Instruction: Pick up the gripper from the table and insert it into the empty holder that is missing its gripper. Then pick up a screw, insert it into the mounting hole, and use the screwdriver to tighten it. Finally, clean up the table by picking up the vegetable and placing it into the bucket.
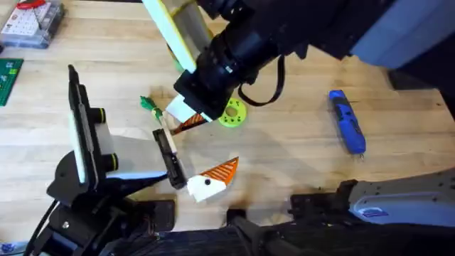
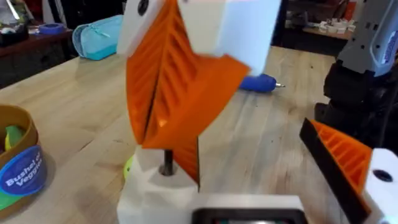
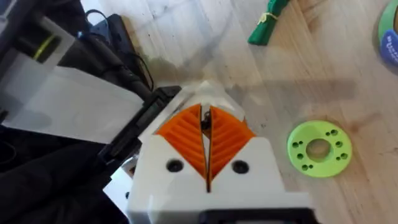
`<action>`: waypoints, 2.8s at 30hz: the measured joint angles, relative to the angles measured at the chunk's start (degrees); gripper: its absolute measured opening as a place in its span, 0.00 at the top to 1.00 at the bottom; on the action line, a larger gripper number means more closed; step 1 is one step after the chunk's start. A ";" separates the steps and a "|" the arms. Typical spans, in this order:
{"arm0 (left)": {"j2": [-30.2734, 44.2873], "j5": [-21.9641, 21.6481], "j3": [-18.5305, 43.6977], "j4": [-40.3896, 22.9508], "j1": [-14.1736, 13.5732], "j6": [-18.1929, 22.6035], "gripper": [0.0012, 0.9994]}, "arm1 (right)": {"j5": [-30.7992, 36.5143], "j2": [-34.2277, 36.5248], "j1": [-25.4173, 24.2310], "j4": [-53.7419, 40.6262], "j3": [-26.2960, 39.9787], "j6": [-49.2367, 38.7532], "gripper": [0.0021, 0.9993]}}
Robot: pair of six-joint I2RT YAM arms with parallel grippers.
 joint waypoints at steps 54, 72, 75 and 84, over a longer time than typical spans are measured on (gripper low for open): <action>0.39 -0.02 0.00 -0.13 0.00 -2.78 0.01 | 5.23 2.99 2.86 -0.52 0.30 -1.23 0.99; 0.44 -1.01 0.00 -0.09 0.22 -2.94 0.01 | 5.57 2.60 3.19 -1.24 0.76 -1.82 0.32; 0.33 -1.09 0.00 -0.03 0.22 -2.41 0.01 | 6.89 2.06 2.98 -1.66 0.76 -1.79 0.08; 0.32 -0.90 0.00 -0.04 0.22 -1.17 0.01 | 5.87 -1.51 2.32 -1.57 0.76 -1.87 0.00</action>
